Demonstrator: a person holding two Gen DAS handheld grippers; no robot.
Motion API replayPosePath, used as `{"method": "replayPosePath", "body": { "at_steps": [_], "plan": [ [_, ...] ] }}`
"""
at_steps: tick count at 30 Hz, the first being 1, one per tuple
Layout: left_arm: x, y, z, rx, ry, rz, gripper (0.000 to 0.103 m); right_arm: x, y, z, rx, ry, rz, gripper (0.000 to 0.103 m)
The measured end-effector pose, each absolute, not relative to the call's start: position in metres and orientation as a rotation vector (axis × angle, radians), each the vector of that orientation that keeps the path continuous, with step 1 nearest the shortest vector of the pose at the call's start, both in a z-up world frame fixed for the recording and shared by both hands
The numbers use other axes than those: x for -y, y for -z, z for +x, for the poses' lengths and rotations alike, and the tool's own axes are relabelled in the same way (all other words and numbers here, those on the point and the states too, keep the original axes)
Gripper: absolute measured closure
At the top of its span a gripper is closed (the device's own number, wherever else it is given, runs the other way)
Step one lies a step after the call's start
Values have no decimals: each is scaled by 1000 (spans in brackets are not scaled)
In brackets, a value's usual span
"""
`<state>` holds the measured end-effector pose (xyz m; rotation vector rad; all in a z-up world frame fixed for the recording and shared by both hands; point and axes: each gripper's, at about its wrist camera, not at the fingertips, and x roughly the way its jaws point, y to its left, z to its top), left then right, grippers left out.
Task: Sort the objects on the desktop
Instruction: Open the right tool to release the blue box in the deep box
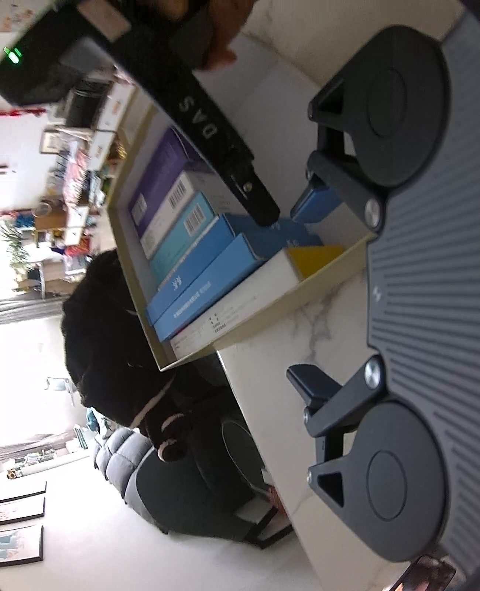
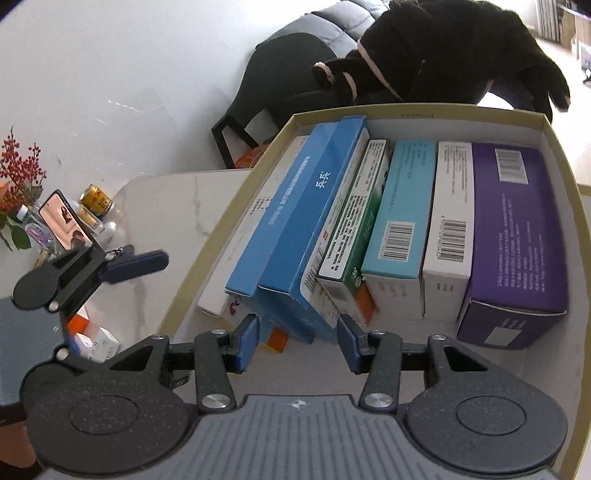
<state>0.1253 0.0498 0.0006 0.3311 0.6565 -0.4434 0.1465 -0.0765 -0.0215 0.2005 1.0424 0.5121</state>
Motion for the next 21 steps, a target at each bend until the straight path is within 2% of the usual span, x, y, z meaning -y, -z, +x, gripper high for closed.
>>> {"method": "replayPosePath", "body": {
  "at_steps": [10,21],
  "plan": [
    [-79,-1,107,-618,510,202,17,43,27,155,-1152,-536,193,47],
    [-79,9,117,-643,539,191,17,28,33,160,-1144,-491,190,47]
  ]
}}
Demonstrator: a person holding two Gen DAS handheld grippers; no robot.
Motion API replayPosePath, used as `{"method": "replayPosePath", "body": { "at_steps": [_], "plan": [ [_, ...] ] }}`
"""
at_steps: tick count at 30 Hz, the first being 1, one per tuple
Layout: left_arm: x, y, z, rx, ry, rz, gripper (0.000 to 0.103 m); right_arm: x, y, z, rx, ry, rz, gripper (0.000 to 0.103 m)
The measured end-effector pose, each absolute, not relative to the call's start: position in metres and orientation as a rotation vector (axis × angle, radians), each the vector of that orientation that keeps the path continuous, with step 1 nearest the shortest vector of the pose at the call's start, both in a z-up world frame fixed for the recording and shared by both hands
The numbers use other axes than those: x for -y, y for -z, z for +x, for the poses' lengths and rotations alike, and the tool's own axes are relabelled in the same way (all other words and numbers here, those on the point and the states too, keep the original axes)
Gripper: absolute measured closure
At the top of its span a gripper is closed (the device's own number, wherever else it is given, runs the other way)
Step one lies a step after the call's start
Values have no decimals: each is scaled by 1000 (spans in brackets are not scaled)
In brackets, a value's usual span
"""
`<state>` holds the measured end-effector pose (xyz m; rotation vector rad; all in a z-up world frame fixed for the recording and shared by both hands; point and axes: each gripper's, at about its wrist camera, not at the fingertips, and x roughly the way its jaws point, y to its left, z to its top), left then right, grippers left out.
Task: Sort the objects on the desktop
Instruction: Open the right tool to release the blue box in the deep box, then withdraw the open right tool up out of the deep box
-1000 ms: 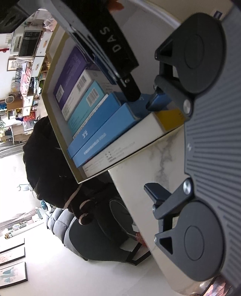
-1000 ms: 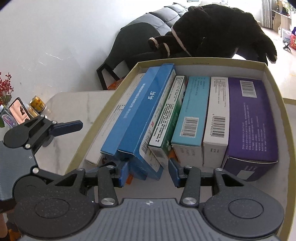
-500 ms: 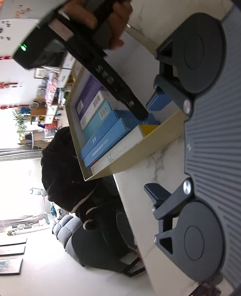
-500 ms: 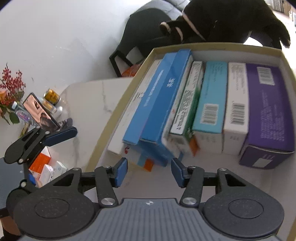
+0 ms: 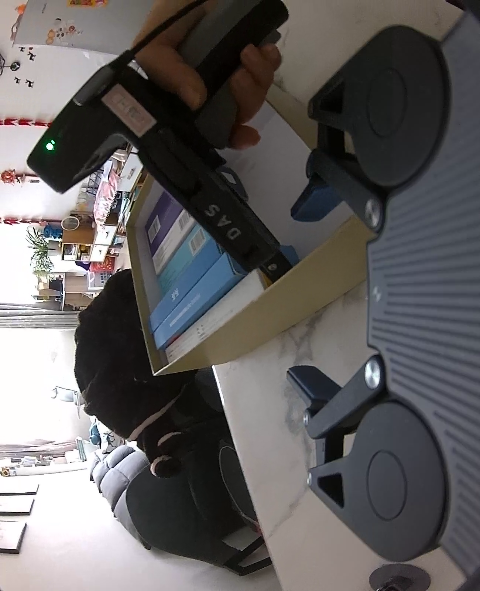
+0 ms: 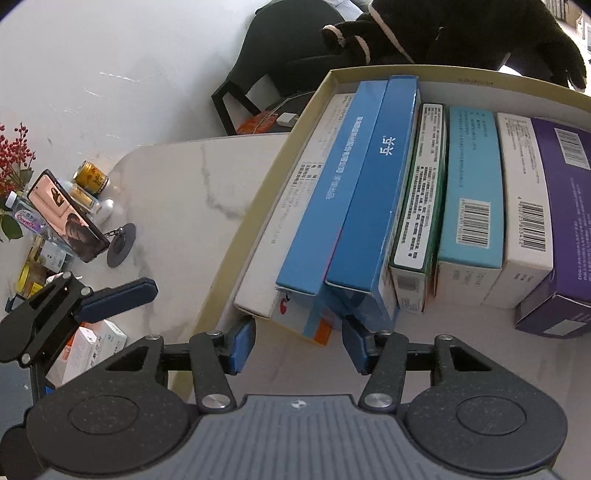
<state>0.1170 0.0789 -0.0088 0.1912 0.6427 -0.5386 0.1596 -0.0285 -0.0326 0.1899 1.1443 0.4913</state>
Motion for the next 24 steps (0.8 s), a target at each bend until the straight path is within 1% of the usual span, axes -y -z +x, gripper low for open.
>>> {"method": "replayPosePath", "body": {
  "at_steps": [13,14,16,17,23,24],
  "plan": [
    [-80,11,122,-654,539,167,17,43,37,161,-1124,-462,286,48],
    [-80,11,122,-652,540,162,17,46,35,160,-1118,-467,295,49],
    [-80,11,122,-651,543,147,17,48,34,159,-1104,-477,297,55],
    [-79,11,122,-652,544,142,17,48,33,158,-1097,-482,296,56],
    [-77,9,120,-652,540,140,17,50,34,157,-1088,-493,297,55],
    [-77,9,120,-652,539,140,17,52,34,156,-1083,-495,300,51]
  ]
}}
